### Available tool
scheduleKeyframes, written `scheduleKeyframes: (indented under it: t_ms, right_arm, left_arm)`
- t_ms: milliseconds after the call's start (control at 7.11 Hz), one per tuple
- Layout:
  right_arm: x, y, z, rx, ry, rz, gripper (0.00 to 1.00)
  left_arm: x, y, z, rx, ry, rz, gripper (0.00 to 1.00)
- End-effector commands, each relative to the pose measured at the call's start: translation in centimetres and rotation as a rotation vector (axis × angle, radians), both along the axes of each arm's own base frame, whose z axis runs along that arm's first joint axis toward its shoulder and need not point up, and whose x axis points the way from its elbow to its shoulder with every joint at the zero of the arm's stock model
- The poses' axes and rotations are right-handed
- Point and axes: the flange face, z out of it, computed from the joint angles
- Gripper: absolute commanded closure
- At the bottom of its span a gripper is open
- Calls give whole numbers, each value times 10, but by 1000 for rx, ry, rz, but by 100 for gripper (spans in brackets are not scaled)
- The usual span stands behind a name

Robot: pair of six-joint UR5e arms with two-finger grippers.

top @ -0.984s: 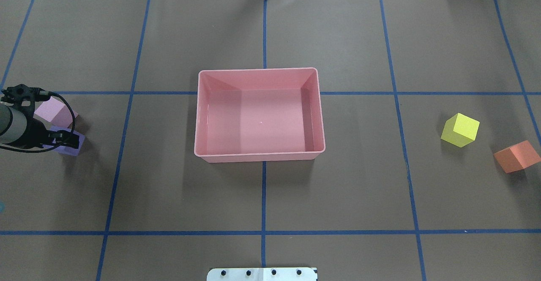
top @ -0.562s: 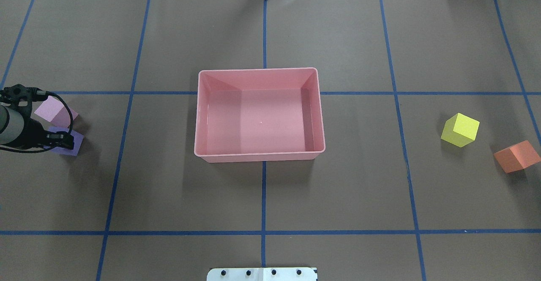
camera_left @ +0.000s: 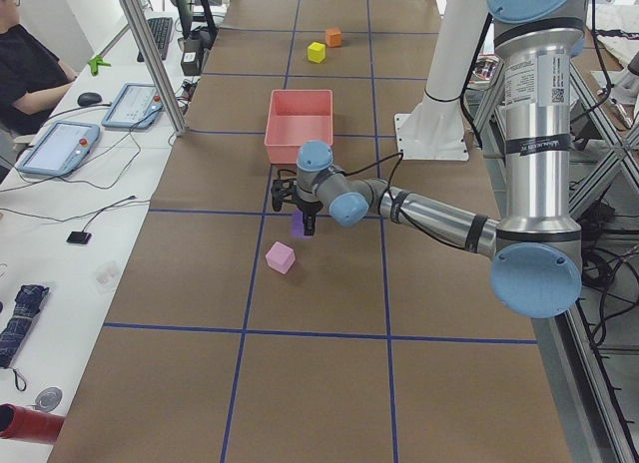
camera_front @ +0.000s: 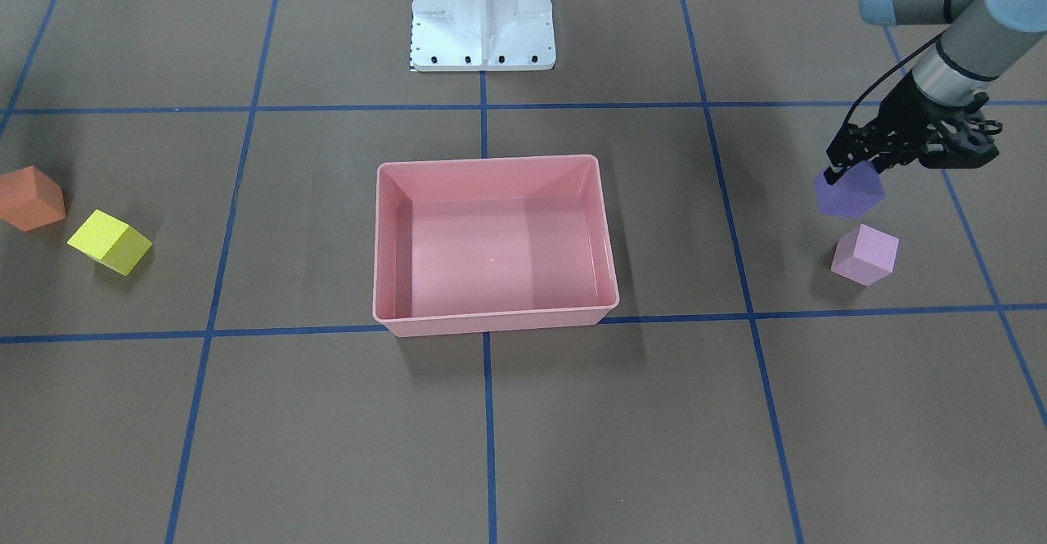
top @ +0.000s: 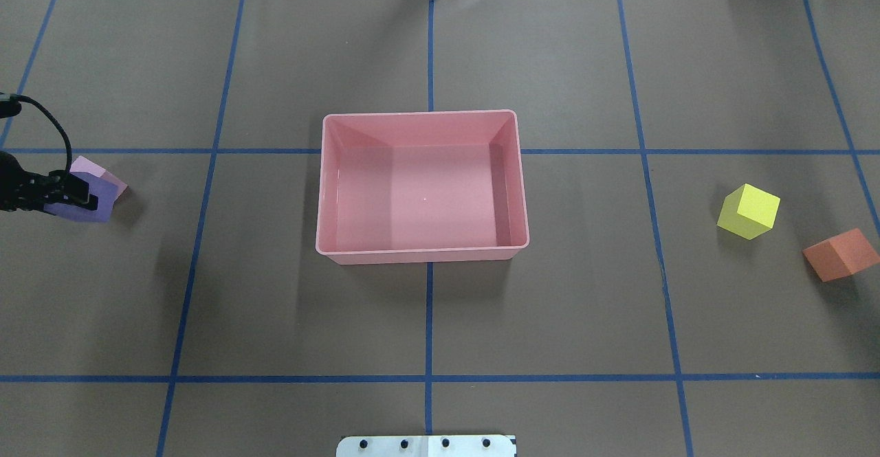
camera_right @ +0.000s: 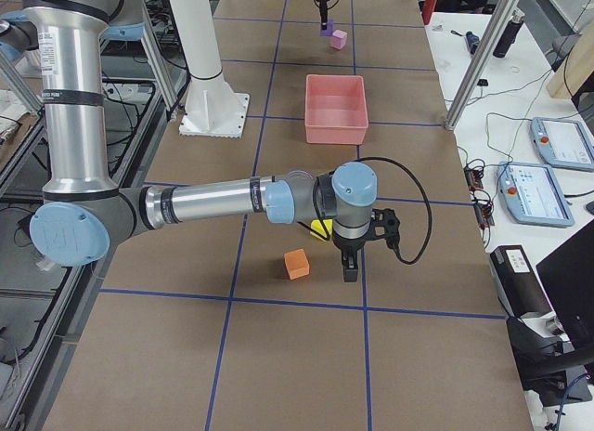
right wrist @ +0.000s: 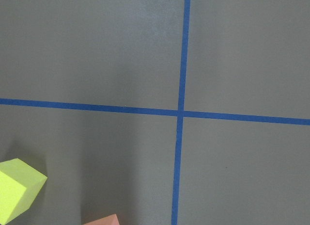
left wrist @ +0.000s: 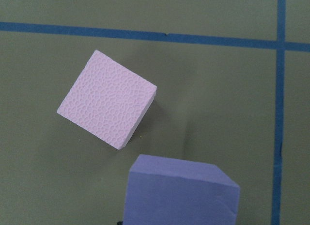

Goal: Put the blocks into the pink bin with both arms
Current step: 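Lower the left gripper onto the purple cube and close on it, then carry the purple cube over the bin while the right gripper descends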

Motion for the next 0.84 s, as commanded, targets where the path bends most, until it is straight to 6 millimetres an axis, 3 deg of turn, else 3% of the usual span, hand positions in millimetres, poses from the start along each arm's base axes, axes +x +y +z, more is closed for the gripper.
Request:
scheduleKeyframes:
  t_ms: [0,141,281,422,703]
  right_arm:
    - [-16,0,-23,12,-165,-33,0]
    - [-18,-1,-31,-55,-200,35,0]
    - [-53,-7,-43,-93,-201,101,0]
    - [-101,-9,-50,-48,-185,110,0]
    - [-164,-4,-52,-113,-182,109,0]
  left_arm:
    - [-1,-17,-23,-6,20,-10,100]
    - [9,-37,-54,-28,6,-17,100]
    - [17,-51,-88,-58,10,-43,100]
    - [27,-66,-127,-98,34,-87,100]
    - [55,-90,-236,-176,97,-162,100]
